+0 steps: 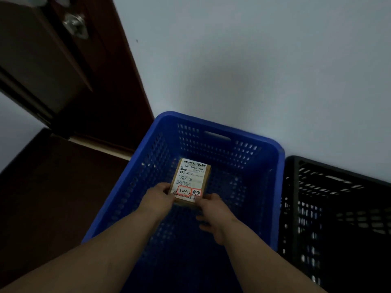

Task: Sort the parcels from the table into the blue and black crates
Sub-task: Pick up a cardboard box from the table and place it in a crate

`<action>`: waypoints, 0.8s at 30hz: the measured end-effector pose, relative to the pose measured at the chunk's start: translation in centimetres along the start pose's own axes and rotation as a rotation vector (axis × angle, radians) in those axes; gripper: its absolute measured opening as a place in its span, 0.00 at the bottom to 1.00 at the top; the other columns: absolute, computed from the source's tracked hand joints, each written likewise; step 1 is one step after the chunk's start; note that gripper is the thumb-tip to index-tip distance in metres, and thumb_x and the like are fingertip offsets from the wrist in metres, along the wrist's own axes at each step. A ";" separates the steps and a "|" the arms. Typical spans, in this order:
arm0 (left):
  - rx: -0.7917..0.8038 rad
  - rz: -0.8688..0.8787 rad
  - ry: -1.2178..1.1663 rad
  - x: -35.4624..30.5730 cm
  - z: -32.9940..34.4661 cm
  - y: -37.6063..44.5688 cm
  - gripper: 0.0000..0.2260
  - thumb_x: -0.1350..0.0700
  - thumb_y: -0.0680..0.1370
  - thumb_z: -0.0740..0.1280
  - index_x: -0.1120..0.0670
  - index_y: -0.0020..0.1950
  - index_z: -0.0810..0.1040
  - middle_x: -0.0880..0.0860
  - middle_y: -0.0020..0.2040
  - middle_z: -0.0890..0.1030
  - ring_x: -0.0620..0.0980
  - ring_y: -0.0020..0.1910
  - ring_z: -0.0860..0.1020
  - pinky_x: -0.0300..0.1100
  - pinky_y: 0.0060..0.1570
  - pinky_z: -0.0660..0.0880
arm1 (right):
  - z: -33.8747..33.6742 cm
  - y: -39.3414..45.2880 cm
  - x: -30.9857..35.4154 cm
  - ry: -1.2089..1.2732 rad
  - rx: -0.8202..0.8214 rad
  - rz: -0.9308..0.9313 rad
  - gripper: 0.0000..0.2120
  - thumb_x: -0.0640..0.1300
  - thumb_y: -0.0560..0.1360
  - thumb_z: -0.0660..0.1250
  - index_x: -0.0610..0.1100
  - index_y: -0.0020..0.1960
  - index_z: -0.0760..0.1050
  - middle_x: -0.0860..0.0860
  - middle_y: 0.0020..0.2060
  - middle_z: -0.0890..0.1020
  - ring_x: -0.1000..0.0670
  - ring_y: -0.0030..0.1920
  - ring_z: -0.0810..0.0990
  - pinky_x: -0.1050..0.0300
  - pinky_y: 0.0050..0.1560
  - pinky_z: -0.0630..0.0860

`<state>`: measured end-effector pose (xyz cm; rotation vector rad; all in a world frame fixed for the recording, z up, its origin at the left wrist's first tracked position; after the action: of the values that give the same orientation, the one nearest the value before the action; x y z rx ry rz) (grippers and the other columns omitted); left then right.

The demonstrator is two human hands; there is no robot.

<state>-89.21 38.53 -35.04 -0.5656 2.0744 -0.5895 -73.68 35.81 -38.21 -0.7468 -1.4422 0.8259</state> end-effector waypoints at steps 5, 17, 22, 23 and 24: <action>0.155 0.042 -0.010 1.7 2.7 8.6 0.19 0.60 0.81 0.58 0.49 0.72 0.69 0.47 0.63 0.76 0.43 0.52 0.75 0.37 0.50 0.71 | 1.3 9.3 -0.2 0.129 -0.116 0.058 0.14 0.47 0.82 0.60 0.45 0.66 0.68 0.47 0.54 0.79 0.48 0.45 0.76 0.53 0.46 0.77; 0.207 0.015 0.009 7.6 7.6 21.1 0.31 0.67 0.81 0.57 0.50 0.80 0.48 0.40 0.76 0.49 0.39 0.72 0.54 0.25 0.62 0.48 | 4.8 26.0 0.9 0.107 -0.183 -0.037 0.19 0.42 0.83 0.60 0.43 0.73 0.64 0.43 0.64 0.76 0.44 0.60 0.77 0.47 0.62 0.76; 0.095 0.067 -0.134 7.1 8.9 22.1 0.30 0.66 0.82 0.55 0.50 0.80 0.47 0.47 0.79 0.53 0.45 0.72 0.61 0.31 0.68 0.56 | 4.7 27.8 0.8 0.183 -0.108 -0.061 0.20 0.40 0.82 0.61 0.45 0.73 0.67 0.44 0.64 0.78 0.43 0.61 0.77 0.45 0.64 0.75; 0.067 0.094 -0.102 6.9 8.8 22.1 0.28 0.65 0.82 0.55 0.52 0.80 0.50 0.49 0.79 0.52 0.47 0.74 0.60 0.34 0.71 0.55 | 4.6 27.6 0.5 0.219 -0.076 -0.066 0.21 0.39 0.81 0.61 0.46 0.73 0.67 0.45 0.63 0.79 0.43 0.59 0.78 0.46 0.63 0.76; 0.041 0.111 -0.051 6.9 8.7 22.1 0.26 0.64 0.83 0.55 0.53 0.80 0.52 0.50 0.80 0.49 0.49 0.75 0.58 0.37 0.74 0.54 | 4.6 27.1 0.2 0.253 -0.035 -0.069 0.23 0.36 0.81 0.60 0.48 0.74 0.66 0.45 0.61 0.79 0.44 0.58 0.79 0.47 0.61 0.77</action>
<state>-89.17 50.05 -56.88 -0.4343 2.0265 -0.5465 -79.17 50.19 -60.99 -0.7935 -1.2504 0.6302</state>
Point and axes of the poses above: each hand's wrist, its own y-axis towards the middle knuckle, its own z-axis out of the palm, x = y × z, the point moved 4 cm from there along y, towards the middle knuckle
